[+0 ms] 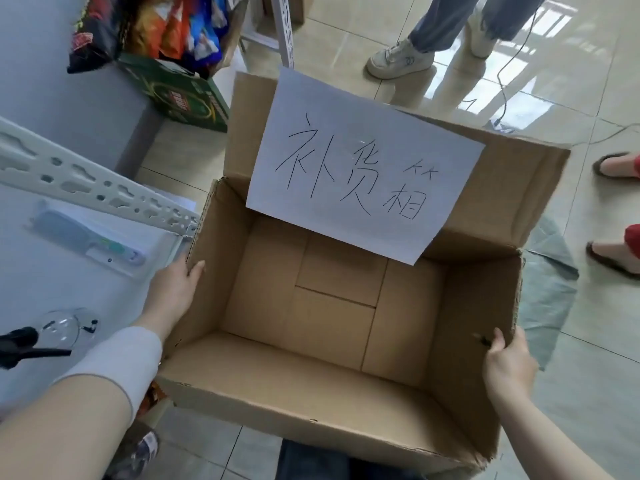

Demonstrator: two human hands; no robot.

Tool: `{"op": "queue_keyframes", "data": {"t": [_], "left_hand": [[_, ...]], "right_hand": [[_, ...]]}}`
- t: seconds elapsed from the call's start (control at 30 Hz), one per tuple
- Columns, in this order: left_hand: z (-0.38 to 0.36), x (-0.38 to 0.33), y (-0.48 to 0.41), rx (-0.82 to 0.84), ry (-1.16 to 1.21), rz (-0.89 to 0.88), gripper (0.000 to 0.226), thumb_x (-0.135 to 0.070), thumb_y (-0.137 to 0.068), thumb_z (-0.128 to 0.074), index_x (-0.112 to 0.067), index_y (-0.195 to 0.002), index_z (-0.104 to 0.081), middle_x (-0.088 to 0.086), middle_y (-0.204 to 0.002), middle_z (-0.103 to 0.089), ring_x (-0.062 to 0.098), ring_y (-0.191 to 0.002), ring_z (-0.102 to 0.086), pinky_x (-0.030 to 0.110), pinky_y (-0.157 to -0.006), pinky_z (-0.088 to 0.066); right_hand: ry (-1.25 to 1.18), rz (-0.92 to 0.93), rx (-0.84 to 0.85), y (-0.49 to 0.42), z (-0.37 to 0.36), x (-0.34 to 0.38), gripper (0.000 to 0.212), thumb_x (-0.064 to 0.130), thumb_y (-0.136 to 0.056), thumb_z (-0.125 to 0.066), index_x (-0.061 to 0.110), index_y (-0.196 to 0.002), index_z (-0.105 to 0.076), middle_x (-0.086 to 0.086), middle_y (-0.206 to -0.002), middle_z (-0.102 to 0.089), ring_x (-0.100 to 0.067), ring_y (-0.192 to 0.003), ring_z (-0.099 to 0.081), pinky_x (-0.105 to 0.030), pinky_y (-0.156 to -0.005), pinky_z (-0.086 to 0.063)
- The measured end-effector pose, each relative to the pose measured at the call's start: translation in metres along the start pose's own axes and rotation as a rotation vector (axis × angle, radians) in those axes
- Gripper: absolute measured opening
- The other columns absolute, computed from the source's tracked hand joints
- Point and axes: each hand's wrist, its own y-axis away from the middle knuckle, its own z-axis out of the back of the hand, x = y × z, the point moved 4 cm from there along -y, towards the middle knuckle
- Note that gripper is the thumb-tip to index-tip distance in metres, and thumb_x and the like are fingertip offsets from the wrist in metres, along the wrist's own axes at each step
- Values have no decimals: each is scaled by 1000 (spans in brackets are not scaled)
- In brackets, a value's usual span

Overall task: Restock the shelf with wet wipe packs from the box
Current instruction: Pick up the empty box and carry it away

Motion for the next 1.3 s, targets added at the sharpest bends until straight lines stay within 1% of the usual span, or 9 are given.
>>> {"op": "queue_keyframes", "data": {"t": [0.3,0.4,0.57,0.7,0.87,0.93,1.0,1.2,1.3], "left_hand": [[32,-3,142,-88,49,55,36,-28,-97,-45,6,-102,-54,30,-97,-62,43,-92,-58,40,-75,-44],[38,2,202,-142,107,114,37,-30,-97,-45,5,-100,-56,27,-95,-63,40,-92,-59,35,-69,-38],[36,28,297,-241,198,238,40,-35,-97,-43,2,-104,-59,23,-93,-65,40,-88,-61,37,-70,-43],[30,62,379,-320,284,365,40,-35,-97,-43,0,-103,-61,21,-96,-66,37,-87,-62,38,-72,-48],[15,121,484,-385,577,616,43,-35,-97,-42,3,-105,-58,25,-99,-64,38,-91,-60,44,-82,-46],[7,145,531,-424,661,724,42,-36,-97,-40,3,-100,-56,25,-91,-61,36,-84,-58,42,-76,-42],[4,167,578,-473,697,785,37,-34,-98,-38,-1,-92,-55,21,-83,-57,33,-81,-57,37,-72,-37],[-21,232,728,-568,606,1076,47,-39,-99,-33,0,-89,-58,15,-81,-62,31,-73,-56,37,-69,-42],[-42,248,789,-635,675,1238,46,-41,-99,-32,-4,-99,-60,16,-93,-66,38,-88,-60,38,-74,-43]], "right_hand": [[108,145,74,14,96,-10,34,19,-100,-38,1,-127,-46,-31,-121,-56,-47,-110,-51,-48,-91,-40],[152,234,126,22,127,-9,36,21,-100,-38,-1,-127,-46,-31,-123,-55,-47,-113,-50,-47,-92,-40],[183,427,183,39,171,2,40,22,-100,-39,-5,-129,-47,-30,-130,-51,-45,-123,-44,-46,-100,-34],[241,581,239,73,192,14,44,26,-101,-35,-5,-130,-46,-29,-129,-52,-43,-120,-47,-44,-96,-36],[302,795,359,143,185,29,44,26,-101,-33,-5,-128,-47,-27,-128,-54,-42,-120,-48,-44,-97,-36],[349,892,400,178,174,31,46,30,-101,-32,-2,-130,-48,-28,-127,-54,-43,-120,-48,-46,-98,-36],[384,993,441,218,159,33,46,32,-100,-32,1,-130,-49,-28,-126,-55,-44,-120,-47,-46,-99,-36],[518,1296,531,350,108,27,46,33,-100,-33,-1,-122,-54,-30,-125,-55,-47,-116,-48,-47,-95,-38],[584,1450,570,422,79,22,45,30,-100,-34,-3,-126,-48,-33,-124,-53,-49,-116,-47,-48,-95,-37]]}}
